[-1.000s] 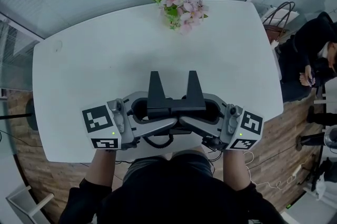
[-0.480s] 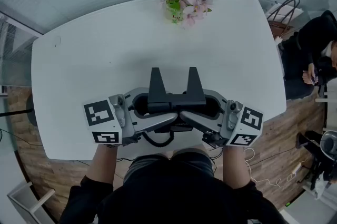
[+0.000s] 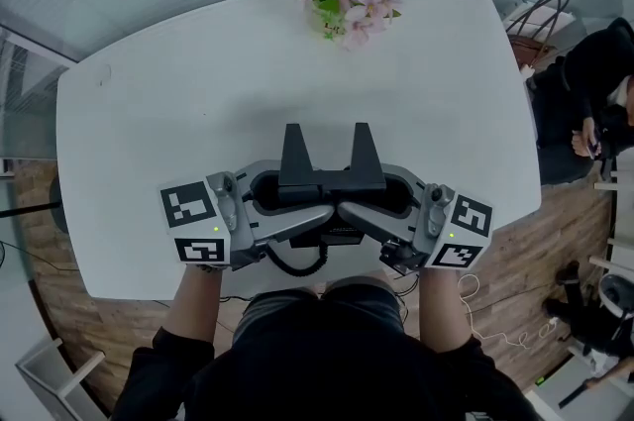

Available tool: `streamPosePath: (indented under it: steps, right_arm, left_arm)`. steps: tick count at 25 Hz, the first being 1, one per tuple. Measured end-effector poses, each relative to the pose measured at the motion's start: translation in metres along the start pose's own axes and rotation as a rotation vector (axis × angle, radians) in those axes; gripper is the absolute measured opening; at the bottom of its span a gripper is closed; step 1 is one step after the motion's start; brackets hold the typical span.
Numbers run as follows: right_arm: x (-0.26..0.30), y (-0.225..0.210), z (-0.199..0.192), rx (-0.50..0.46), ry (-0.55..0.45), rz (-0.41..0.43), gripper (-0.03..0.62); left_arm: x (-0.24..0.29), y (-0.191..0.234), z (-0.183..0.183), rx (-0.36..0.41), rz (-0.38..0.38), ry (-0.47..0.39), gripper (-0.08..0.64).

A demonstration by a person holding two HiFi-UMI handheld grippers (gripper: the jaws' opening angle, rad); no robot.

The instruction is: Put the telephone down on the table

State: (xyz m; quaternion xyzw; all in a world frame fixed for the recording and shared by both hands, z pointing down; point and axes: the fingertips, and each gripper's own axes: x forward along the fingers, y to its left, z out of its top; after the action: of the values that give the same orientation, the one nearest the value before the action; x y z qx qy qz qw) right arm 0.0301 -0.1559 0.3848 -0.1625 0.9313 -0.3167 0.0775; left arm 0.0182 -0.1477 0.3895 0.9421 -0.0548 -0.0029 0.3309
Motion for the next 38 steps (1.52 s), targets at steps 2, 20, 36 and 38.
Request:
streamPosePath:
  steps: [2, 20, 36, 38]
  right_arm:
    - [0.000, -0.003, -0.001, 0.008, 0.001, -0.001, 0.195]
    - [0.005, -0.027, -0.011, 0.083, 0.013, -0.010, 0.195]
    - [0.012, -0.050, -0.017, 0.176, 0.020, -0.033, 0.195]
    - [0.012, -0.053, -0.018, 0.190, 0.020, -0.038, 0.195]
  left_arm:
    - [0.001, 0.003, -0.001, -0.007, 0.002, 0.001, 0.183]
    - [0.001, 0.026, -0.009, -0.079, 0.020, 0.015, 0.181]
    - [0.001, 0.050, -0.013, -0.184, 0.028, 0.020, 0.181]
    - [0.002, 0.052, -0.013, -0.200, 0.029, 0.019, 0.181]
